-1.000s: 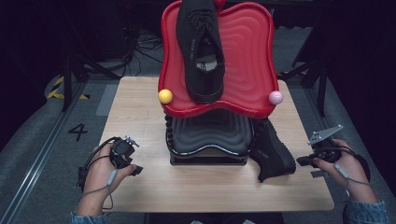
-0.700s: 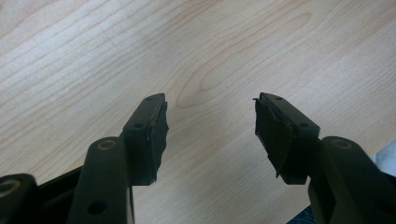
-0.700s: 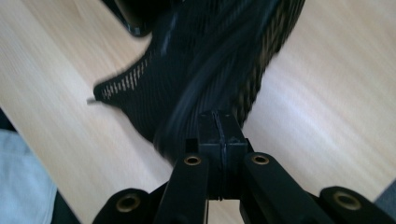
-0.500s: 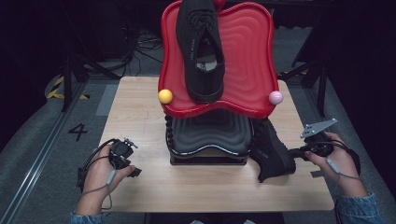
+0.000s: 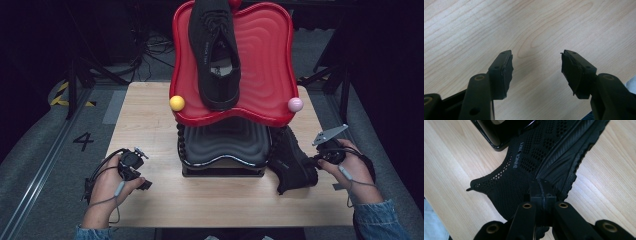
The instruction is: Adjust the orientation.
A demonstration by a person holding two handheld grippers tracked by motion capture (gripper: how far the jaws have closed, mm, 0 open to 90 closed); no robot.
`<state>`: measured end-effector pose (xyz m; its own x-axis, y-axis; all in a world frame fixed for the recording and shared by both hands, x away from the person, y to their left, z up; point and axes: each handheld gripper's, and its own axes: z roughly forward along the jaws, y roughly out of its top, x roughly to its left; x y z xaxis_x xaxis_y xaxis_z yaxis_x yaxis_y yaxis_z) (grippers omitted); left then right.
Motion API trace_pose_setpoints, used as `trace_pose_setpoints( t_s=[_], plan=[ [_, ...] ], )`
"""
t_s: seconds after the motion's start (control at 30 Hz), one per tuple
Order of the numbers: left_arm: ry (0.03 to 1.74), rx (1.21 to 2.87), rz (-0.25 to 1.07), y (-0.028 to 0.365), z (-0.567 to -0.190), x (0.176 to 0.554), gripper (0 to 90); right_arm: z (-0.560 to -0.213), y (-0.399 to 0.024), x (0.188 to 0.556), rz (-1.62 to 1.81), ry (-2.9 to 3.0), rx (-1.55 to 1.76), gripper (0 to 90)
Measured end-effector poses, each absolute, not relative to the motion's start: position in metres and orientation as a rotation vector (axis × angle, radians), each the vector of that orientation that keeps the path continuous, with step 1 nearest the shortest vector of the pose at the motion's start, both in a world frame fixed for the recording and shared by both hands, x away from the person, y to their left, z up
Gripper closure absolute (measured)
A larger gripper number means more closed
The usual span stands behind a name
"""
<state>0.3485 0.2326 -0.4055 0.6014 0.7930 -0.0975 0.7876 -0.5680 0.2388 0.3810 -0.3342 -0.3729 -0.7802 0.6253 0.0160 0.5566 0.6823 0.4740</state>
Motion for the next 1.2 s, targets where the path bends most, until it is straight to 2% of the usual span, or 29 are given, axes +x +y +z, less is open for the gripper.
trace_pose_setpoints(
  t_s=[0.23, 0.5, 0.53, 0.7, 0.93, 1.07, 1.2],
  plan=[
    [1.295, 2.593, 0.019, 0.229, -0.409, 0.357, 42.6, -0.369, -0.343, 0.382, 0.645, 2.709, 0.977, 90.0],
    [1.254, 2.603, 0.002, 0.221, -0.408, 0.363, 42.3, -0.369, -0.387, 0.395, 0.536, 2.628, 1.126, 89.6],
    [1.245, 2.606, -0.004, 0.220, -0.408, 0.364, 41.9, -0.366, -0.394, 0.394, 0.567, 2.599, 1.145, 85.8],
    [1.232, 2.602, -0.010, 0.220, -0.407, 0.364, 41.3, -0.328, -0.427, 0.382, 0.547, 2.494, 1.178, 82.2],
    [1.231, 2.600, -0.001, 0.220, -0.405, 0.362, 41.4, -0.325, -0.418, 0.371, 0.539, 2.551, 1.126, 74.8],
    [1.215, 2.600, -0.008, 0.221, -0.405, 0.361, 41.7, -0.324, -0.409, 0.365, 0.612, 2.562, 1.091, 67.8],
    [1.217, 2.595, -0.014, 0.222, -0.404, 0.359, 41.7, -0.328, -0.395, 0.362, 0.640, 2.610, 1.037, 66.1]
  ],
)
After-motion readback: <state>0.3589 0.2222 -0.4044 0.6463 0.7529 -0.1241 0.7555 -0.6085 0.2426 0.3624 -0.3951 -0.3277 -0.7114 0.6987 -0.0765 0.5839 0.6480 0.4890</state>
